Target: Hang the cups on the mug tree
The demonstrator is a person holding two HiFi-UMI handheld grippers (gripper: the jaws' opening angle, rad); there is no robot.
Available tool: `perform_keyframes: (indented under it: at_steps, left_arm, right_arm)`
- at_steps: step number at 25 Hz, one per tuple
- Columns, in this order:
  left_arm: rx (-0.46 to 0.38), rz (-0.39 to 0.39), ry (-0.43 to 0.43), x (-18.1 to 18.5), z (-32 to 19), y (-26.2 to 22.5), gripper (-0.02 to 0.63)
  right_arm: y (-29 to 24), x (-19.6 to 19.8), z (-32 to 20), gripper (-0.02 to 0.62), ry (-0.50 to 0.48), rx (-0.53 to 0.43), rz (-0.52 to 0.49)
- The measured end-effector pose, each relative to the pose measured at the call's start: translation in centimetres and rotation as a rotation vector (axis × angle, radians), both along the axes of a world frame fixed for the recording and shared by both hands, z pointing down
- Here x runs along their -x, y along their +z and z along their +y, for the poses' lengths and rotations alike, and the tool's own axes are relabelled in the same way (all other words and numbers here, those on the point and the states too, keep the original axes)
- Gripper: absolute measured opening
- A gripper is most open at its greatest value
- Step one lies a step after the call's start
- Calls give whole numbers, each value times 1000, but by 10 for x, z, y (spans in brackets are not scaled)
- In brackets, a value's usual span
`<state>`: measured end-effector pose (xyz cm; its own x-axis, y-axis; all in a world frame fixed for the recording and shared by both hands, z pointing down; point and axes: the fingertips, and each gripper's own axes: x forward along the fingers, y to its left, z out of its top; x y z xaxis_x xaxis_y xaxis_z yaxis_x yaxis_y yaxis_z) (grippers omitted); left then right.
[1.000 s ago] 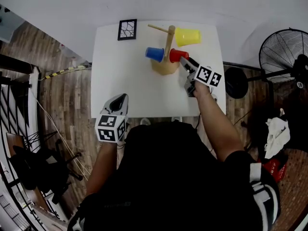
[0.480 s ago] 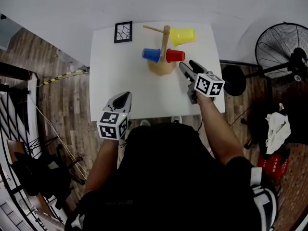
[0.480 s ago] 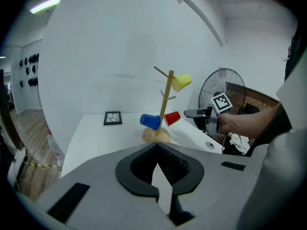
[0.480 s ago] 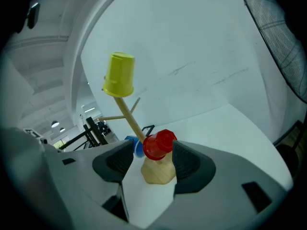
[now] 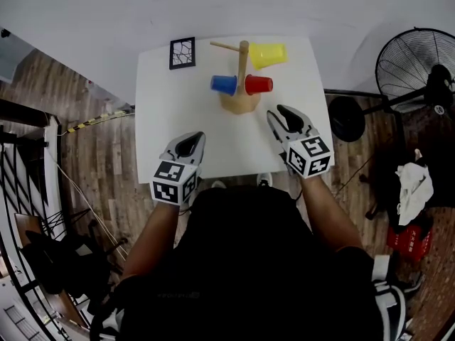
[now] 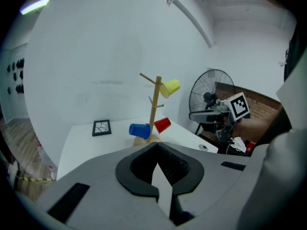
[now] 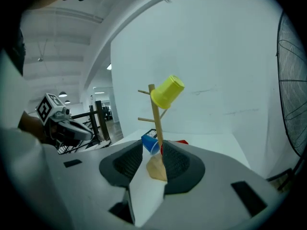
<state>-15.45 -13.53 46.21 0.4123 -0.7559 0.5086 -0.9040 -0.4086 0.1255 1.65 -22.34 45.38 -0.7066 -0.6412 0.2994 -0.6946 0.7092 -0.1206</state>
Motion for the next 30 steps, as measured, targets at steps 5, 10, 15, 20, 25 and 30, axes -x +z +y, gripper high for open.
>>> perform_keyframes:
  at_steps: [5, 10, 15, 20, 25, 30]
  left_arm:
    - [-26, 20, 31, -11, -4, -13, 17]
    - [-30, 34, 56, -20, -4, -17, 17]
    - [-32, 40, 67, -24, -3, -19, 16]
    - [-28, 47, 61, -23, -3, -18, 17]
    - [-23, 45, 55, -22, -1, -15, 16]
    - [-14, 43, 42, -20, 3, -10, 17]
  right_arm:
    - [-13, 3, 27, 62, -33, -12, -25]
    - [-15, 0, 47, 26, -44, 2, -42]
    - [-14, -2, 57, 11, -53, 25, -54]
    - [-8, -3, 62, 9, -67, 52, -55]
    - [-2, -2, 64, 8, -70, 75, -44]
    - [4, -3, 65, 8, -58, 107, -56]
